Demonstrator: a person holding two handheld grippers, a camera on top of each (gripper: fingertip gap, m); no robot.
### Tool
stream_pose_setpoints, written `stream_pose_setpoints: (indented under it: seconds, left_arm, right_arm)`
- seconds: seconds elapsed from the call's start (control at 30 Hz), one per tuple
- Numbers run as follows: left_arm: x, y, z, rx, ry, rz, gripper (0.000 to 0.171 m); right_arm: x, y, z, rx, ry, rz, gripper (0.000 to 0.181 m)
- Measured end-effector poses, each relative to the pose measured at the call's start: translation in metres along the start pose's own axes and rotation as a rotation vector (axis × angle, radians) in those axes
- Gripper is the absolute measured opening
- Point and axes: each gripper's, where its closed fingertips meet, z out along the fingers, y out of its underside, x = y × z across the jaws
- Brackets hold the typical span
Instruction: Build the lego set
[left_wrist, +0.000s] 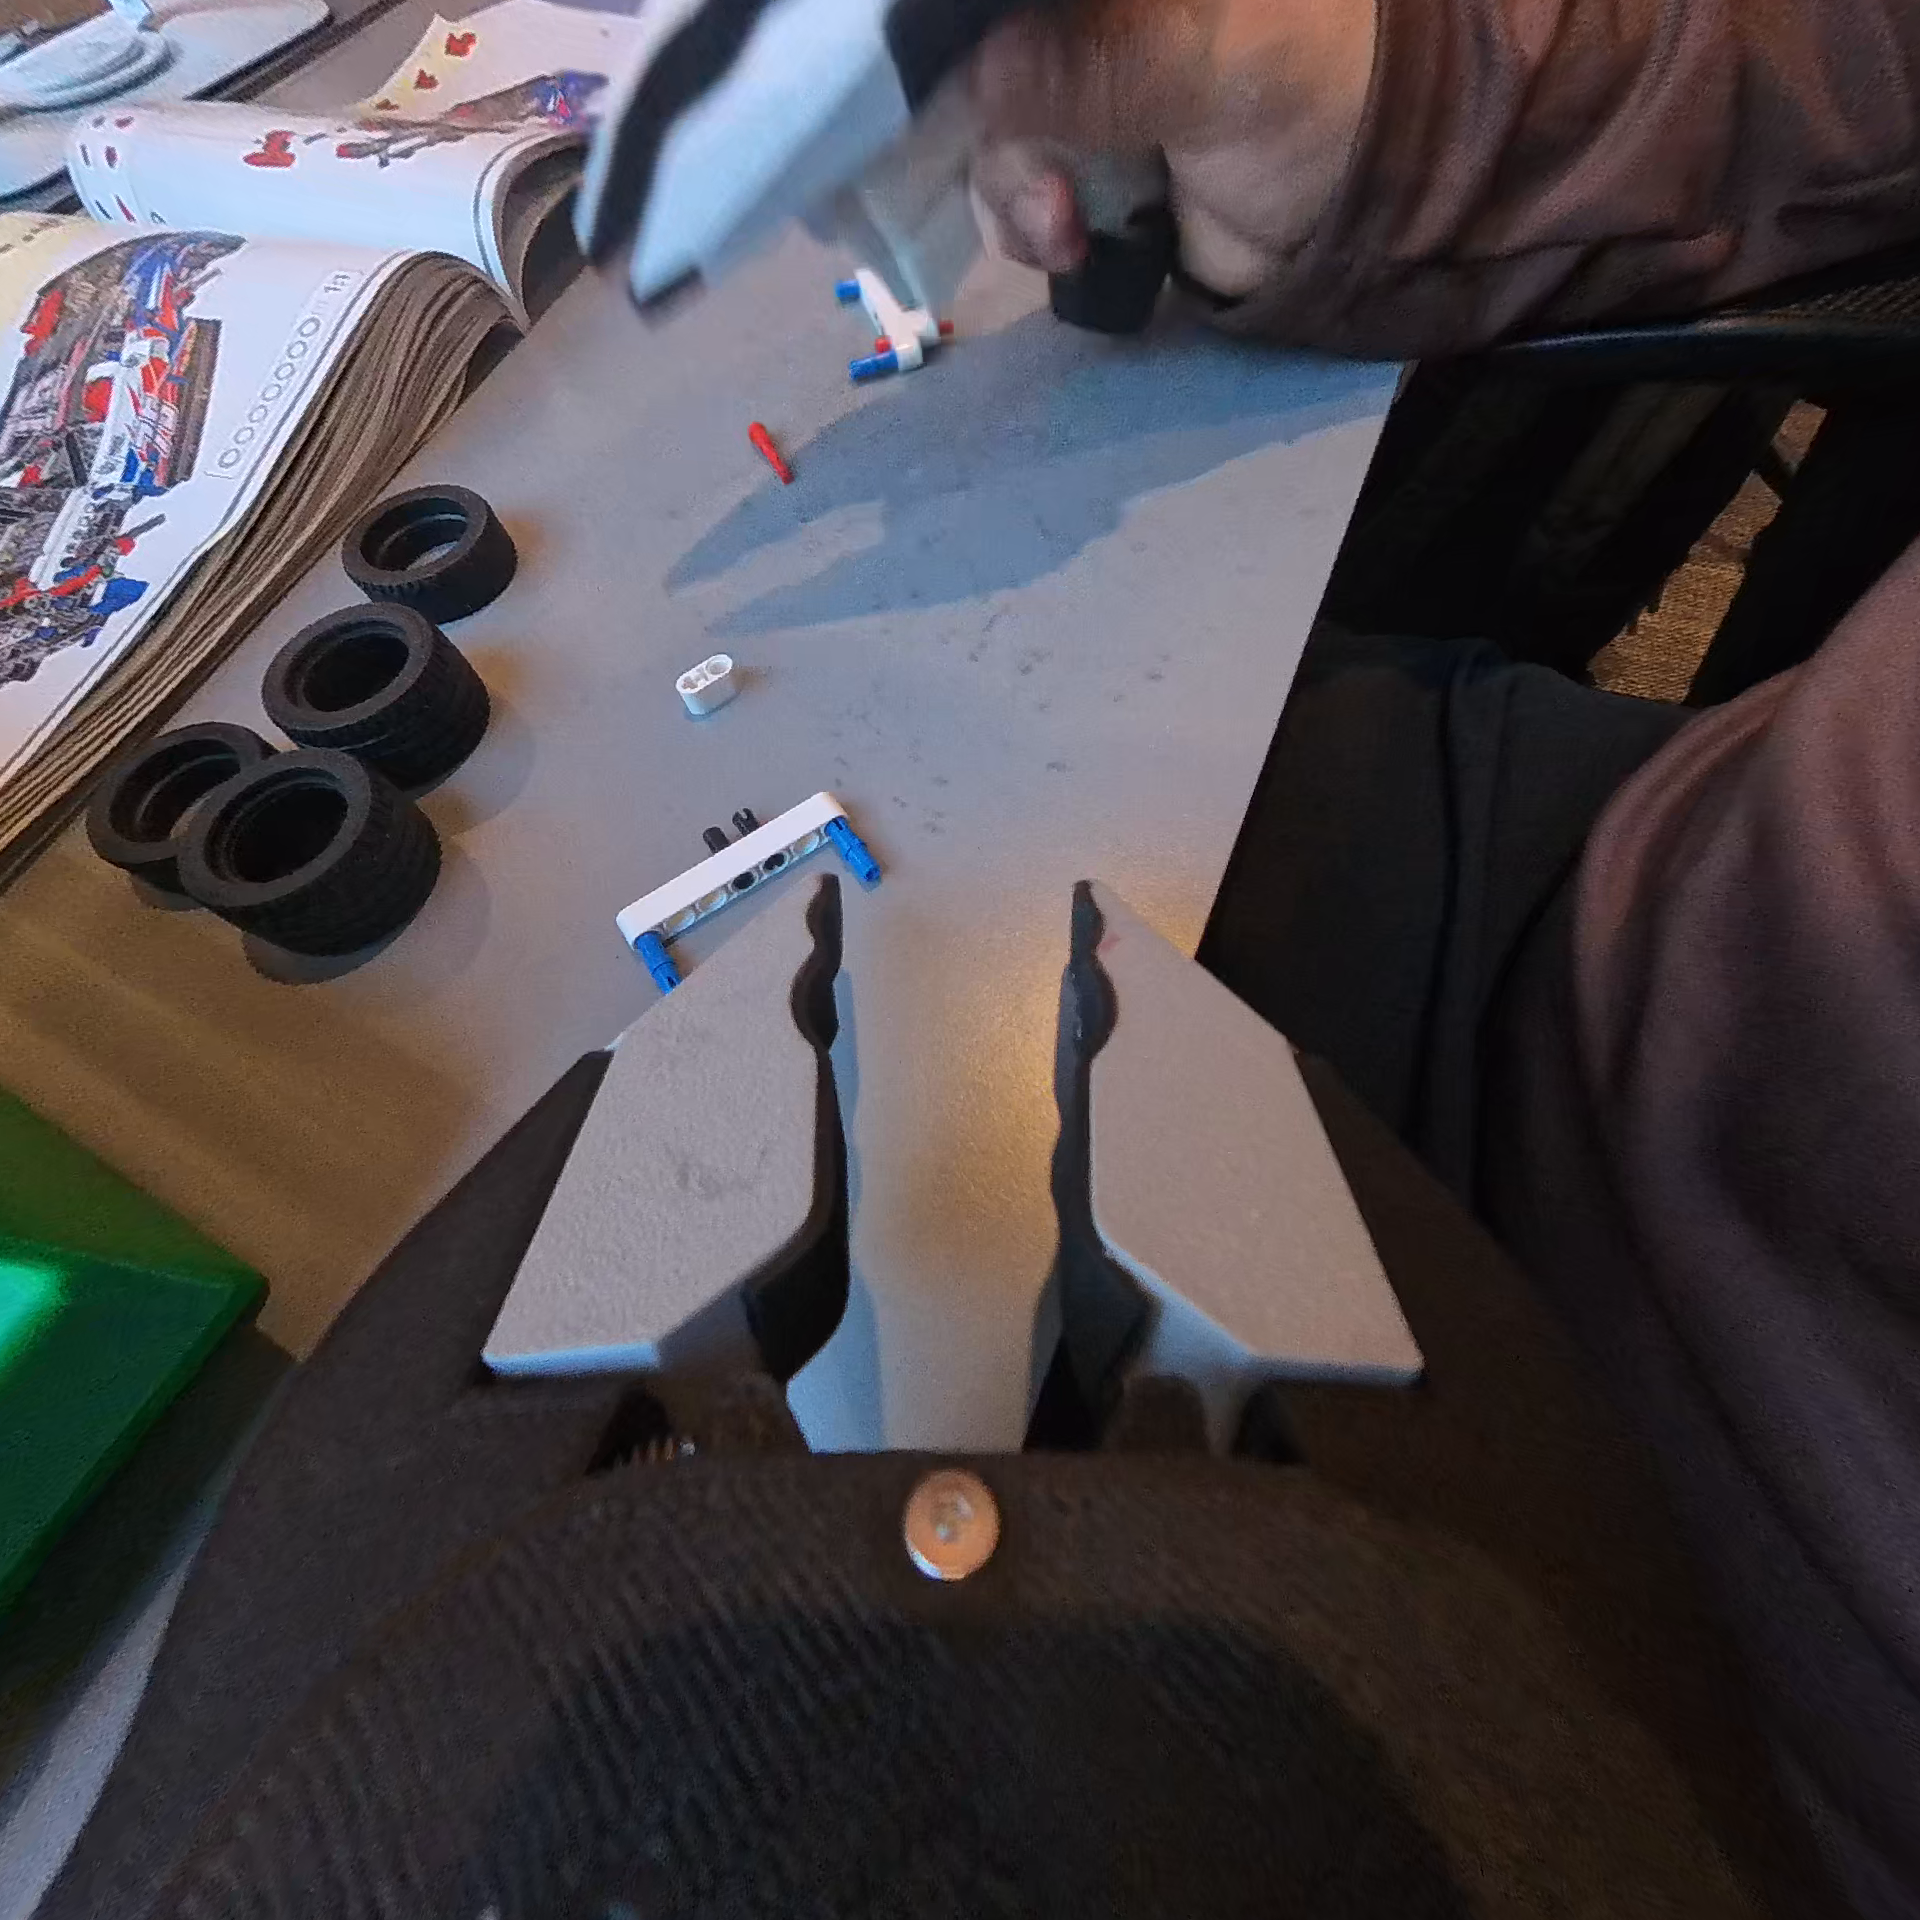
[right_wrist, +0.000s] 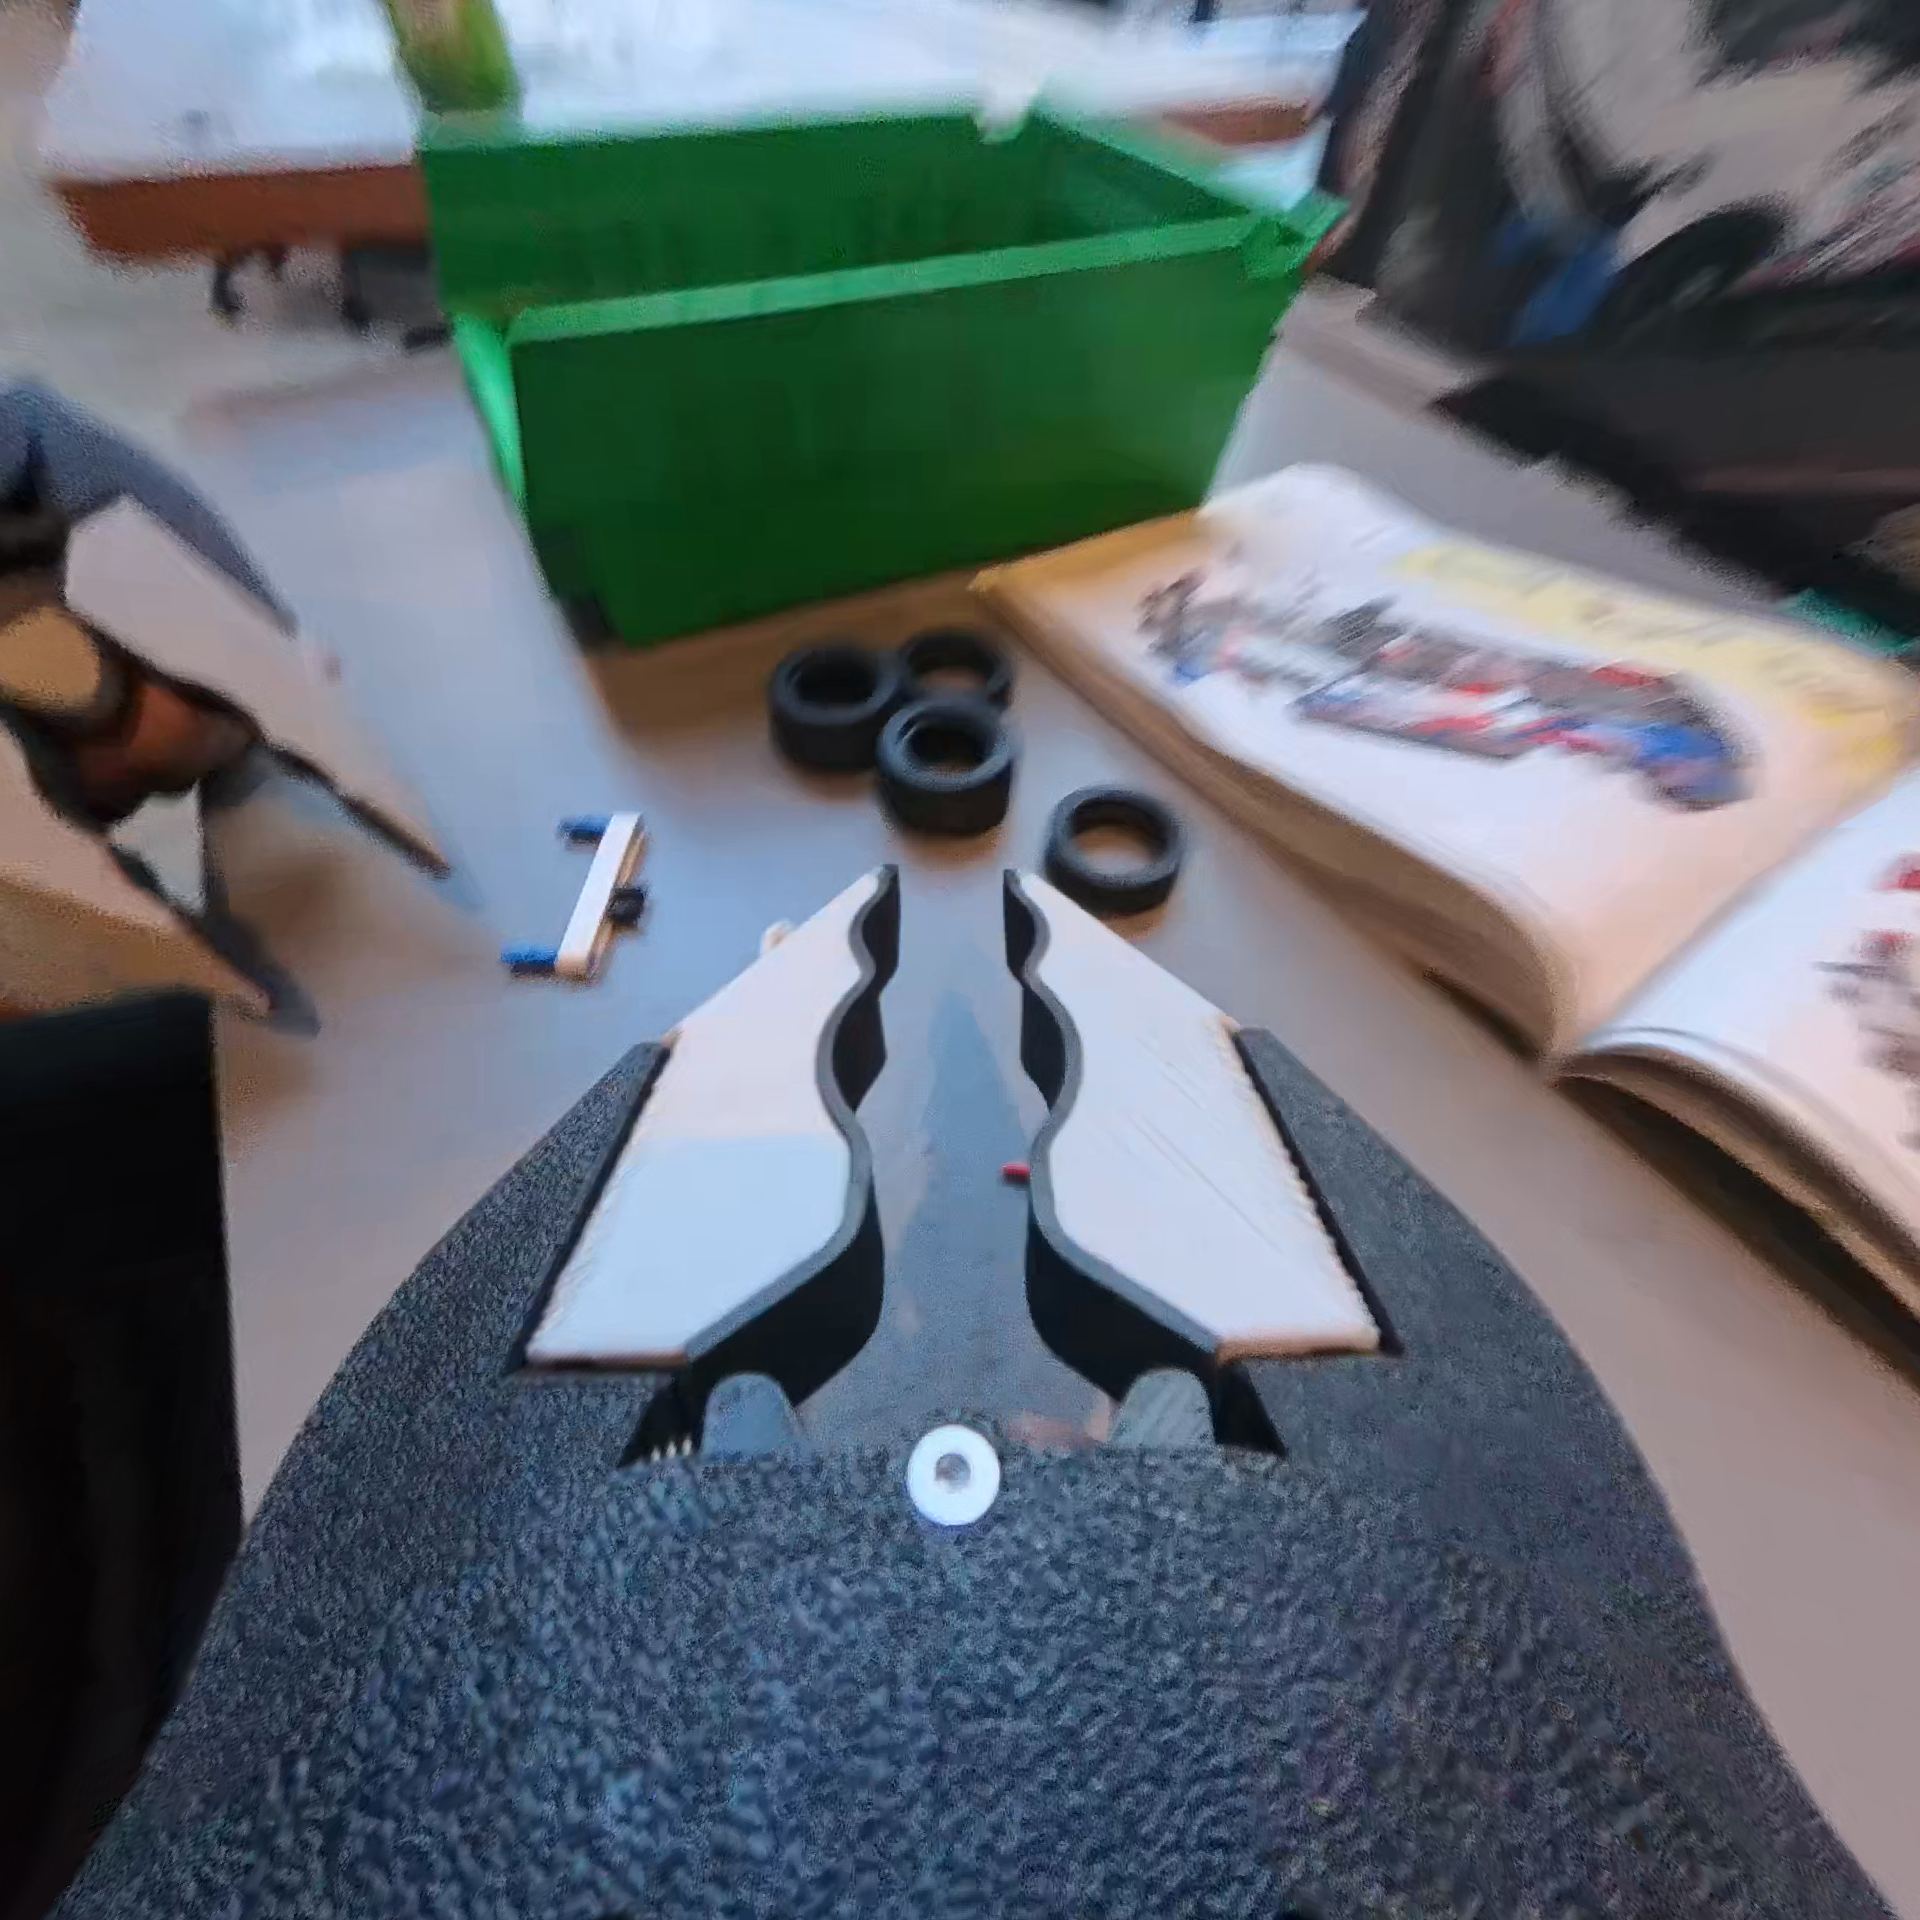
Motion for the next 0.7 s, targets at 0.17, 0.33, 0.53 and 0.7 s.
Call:
stream_pose_setpoints:
  seconds: [0.17, 0.33, 0.53, 0.7]
  left_arm:
    - [0.000, -0.001, -0.001, 0.009, -0.001, 0.003, 0.040]
    - [0.000, 0.000, -0.001, 0.005, 0.008, -0.003, 0.039]
    - [0.001, 0.001, 0.000, -0.006, 0.009, -0.004, 0.039]
    - [0.000, 0.001, 0.000, 0.000, -0.005, 0.012, 0.039]
  right_arm:
    - [0.052, -0.031, -0.047, 0.202, 0.181, 0.074, 0.020]
    - [0.068, -0.012, -0.048, 0.141, 0.169, 0.158, 0.020]
    - [0.039, -0.001, -0.023, 0.045, 0.076, 0.081, 0.020]
    - [0.028, 0.010, -0.010, -0.022, 0.047, 0.040, 0.020]
